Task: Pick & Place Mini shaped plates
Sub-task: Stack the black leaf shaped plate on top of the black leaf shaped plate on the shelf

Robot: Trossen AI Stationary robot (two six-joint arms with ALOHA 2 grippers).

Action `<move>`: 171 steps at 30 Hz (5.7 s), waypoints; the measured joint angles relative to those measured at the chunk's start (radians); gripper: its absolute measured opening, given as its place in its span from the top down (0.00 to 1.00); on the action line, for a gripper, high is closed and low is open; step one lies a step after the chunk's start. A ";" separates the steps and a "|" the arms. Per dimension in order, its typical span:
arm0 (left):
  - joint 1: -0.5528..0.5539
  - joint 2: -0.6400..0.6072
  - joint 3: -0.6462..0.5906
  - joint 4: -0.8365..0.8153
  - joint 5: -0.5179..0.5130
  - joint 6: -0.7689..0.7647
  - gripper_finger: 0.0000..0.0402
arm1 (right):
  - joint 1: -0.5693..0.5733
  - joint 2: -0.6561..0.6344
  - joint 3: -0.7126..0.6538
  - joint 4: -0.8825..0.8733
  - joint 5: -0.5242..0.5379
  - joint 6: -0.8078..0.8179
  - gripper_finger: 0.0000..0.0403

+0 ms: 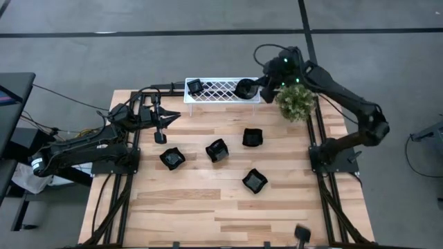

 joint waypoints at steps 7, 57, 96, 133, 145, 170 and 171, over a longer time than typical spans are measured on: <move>0.000 0.000 0.000 -0.004 0.000 -0.001 0.92 | -0.170 0.112 0.000 -0.022 -0.151 -0.087 1.00; 0.000 0.000 -0.019 -0.011 -0.088 -0.029 0.92 | -0.149 0.120 -0.003 0.184 -0.197 -0.128 0.76; -0.354 0.053 0.336 -1.487 -0.570 -0.757 0.92 | 0.148 0.108 -0.291 0.413 -0.270 -0.207 0.78; -0.554 0.369 0.259 -1.413 -0.517 -0.970 0.92 | 0.172 0.109 -0.299 0.359 -0.158 -0.269 0.77; -0.553 0.369 0.259 -1.413 -0.503 -0.967 0.96 | 0.172 0.109 -0.299 0.364 -0.161 -0.267 0.77; -0.552 0.369 0.259 -1.398 -0.557 -0.967 0.79 | 0.174 0.109 -0.299 0.363 -0.168 -0.258 0.77; -0.552 0.369 0.257 -1.395 -0.547 -0.970 0.76 | 0.174 0.109 -0.299 0.363 -0.168 -0.258 0.77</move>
